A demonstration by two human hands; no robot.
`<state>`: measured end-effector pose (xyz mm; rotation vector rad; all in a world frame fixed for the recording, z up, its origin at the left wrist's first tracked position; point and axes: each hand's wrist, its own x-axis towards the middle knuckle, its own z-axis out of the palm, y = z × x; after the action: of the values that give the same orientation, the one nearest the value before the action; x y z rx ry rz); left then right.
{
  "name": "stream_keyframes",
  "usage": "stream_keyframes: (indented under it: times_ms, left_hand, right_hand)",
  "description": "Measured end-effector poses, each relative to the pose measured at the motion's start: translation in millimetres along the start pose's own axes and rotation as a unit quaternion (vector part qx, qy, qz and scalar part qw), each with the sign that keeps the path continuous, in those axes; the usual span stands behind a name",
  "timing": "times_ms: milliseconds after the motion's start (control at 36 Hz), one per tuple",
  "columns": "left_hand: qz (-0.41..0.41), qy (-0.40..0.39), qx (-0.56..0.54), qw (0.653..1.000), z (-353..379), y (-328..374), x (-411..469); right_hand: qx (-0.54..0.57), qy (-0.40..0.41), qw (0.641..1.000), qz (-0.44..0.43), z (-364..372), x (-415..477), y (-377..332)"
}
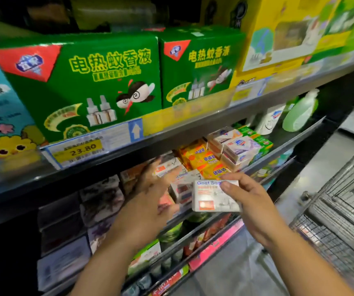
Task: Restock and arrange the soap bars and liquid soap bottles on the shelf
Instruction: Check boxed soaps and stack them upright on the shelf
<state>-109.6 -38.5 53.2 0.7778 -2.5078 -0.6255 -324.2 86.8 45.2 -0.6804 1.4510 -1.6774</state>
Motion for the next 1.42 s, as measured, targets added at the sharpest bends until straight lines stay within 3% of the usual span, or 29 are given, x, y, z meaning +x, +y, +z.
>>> stream_keyframes:
  times_ms: [28, 111, 278, 333, 444, 528, 611, 722, 806, 917, 1028, 1111, 1194, 1250, 1333, 1417]
  left_hand:
    - [0.050, -0.028, 0.015, 0.998, 3.9, 9.6, 1.7]
    - [0.206, -0.003, -0.004, 0.979, 29.7, 29.1, 8.4]
    - [0.229, 0.067, -0.074, 0.968, 69.3, 52.9, 36.8]
    - [0.181, 0.042, -0.139, 0.973, 86.4, 64.2, 41.6]
    - [-0.026, -0.025, -0.292, 0.956, 114.1, 100.5, 45.2]
    - [-0.092, -0.018, -0.339, 0.936, 130.5, 121.6, 56.8]
    - [-0.134, -0.032, -0.384, 0.913, 144.2, 143.5, 67.5]
    - [-0.205, 0.013, -0.409, 0.889, 163.3, 165.7, 84.1]
    - [-0.175, 0.012, -0.397, 0.901, 174.5, 168.9, 94.7]
    - [-0.108, -0.068, -0.344, 0.930, 181.7, 169.3, 100.0]
    - [-0.081, -0.046, -0.192, 0.977, 186.5, 160.7, 107.8]
    - [-0.133, -0.009, -0.209, 0.969, 188.4, 154.7, 104.4]
    - [-0.137, 0.033, -0.210, 0.967, 190.2, 155.9, 95.0]
    - [-0.186, 0.058, -0.251, 0.948, 192.3, 158.5, 88.0]
    - [-0.283, 0.086, -0.370, 0.881, 195.1, 167.5, 80.9]
    - [-0.334, 0.152, -0.379, 0.850, 191.4, 171.6, 75.2]
  right_hand:
    - [0.008, -0.003, 1.000, 0.005, -3.1, -1.1, -1.2]
    - [0.009, -0.016, 1.000, 0.007, -11.3, -4.0, -8.6]
    - [0.038, -0.050, 0.996, 0.063, -46.2, -14.6, -23.4]
    - [0.015, -0.056, 0.995, 0.086, -67.2, -19.0, -29.1]
    - [-0.038, -0.119, 0.989, 0.081, -119.6, -20.9, -42.4]
    - [-0.105, -0.141, 0.984, 0.038, -153.0, -17.9, -41.0]
    - [-0.056, -0.096, 0.994, 0.000, -175.7, -11.6, -33.2]
    - [-0.047, -0.132, 0.990, -0.010, -200.4, -1.7, -25.3]
    - [-0.054, -0.107, 0.993, -0.015, -215.2, 8.9, -22.5]
    - [-0.046, -0.065, 0.997, 0.005, -228.9, 26.3, -25.5]
    - [0.095, -0.159, 0.973, 0.135, -250.3, 45.4, -22.9]
    - [0.043, -0.261, 0.953, 0.145, -256.5, 57.7, -23.6]
    - [-0.023, -0.249, 0.962, 0.113, -247.0, 69.1, -20.5]
    - [-0.063, -0.244, 0.963, 0.095, -237.4, 74.5, -17.9]
    - [-0.087, -0.263, 0.959, 0.067, -223.8, 79.6, -15.8]
    - [-0.054, -0.274, 0.955, 0.097, -210.0, 81.3, -13.6]
